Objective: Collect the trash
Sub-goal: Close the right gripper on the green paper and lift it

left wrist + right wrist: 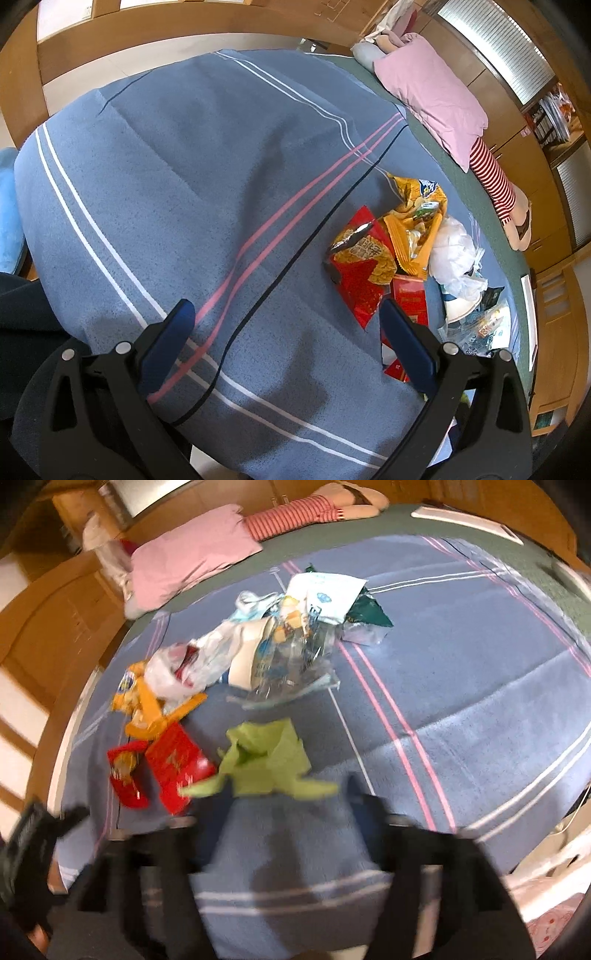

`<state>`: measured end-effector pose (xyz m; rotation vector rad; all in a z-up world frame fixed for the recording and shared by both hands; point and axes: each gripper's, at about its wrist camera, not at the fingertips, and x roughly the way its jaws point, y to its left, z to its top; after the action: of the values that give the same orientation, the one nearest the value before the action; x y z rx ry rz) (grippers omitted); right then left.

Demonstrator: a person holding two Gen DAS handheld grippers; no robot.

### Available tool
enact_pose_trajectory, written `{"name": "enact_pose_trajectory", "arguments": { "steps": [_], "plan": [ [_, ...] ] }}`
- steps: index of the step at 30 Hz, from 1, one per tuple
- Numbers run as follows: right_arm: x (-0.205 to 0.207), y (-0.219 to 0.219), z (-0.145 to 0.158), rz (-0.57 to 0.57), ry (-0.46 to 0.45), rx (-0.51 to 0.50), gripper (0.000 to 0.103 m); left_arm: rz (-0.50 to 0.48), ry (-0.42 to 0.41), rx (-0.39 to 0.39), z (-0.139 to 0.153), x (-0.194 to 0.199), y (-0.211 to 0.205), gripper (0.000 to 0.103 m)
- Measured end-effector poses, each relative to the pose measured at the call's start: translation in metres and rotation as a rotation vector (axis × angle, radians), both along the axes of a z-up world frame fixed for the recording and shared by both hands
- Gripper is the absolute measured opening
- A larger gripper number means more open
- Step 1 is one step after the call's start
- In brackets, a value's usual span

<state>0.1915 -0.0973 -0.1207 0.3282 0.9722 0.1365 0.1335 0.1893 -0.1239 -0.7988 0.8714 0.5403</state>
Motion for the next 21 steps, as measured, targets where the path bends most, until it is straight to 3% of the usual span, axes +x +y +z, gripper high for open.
{"name": "enact_pose_trajectory", "arguments": {
  "steps": [9, 11, 14, 21],
  "plan": [
    [0.051, 0.031, -0.025, -0.003, 0.065, -0.058, 0.067, -0.006, 0.002, 0.006, 0.000, 0.000, 0.000, 0.100],
    [0.053, 0.037, -0.028, 0.001, 0.055, -0.101, 0.053, -0.008, 0.003, 0.008, 0.000, 0.000, -0.001, 0.100],
    [0.049, 0.041, -0.028, 0.014, 0.028, -0.134, 0.044, -0.009, 0.005, 0.009, 0.000, 0.000, -0.001, 0.100],
    [0.028, 0.018, -0.016, -0.028, 0.008, -0.099, 0.043, -0.010, 0.007, 0.014, 0.000, 0.002, -0.002, 0.100]
  ]
}}
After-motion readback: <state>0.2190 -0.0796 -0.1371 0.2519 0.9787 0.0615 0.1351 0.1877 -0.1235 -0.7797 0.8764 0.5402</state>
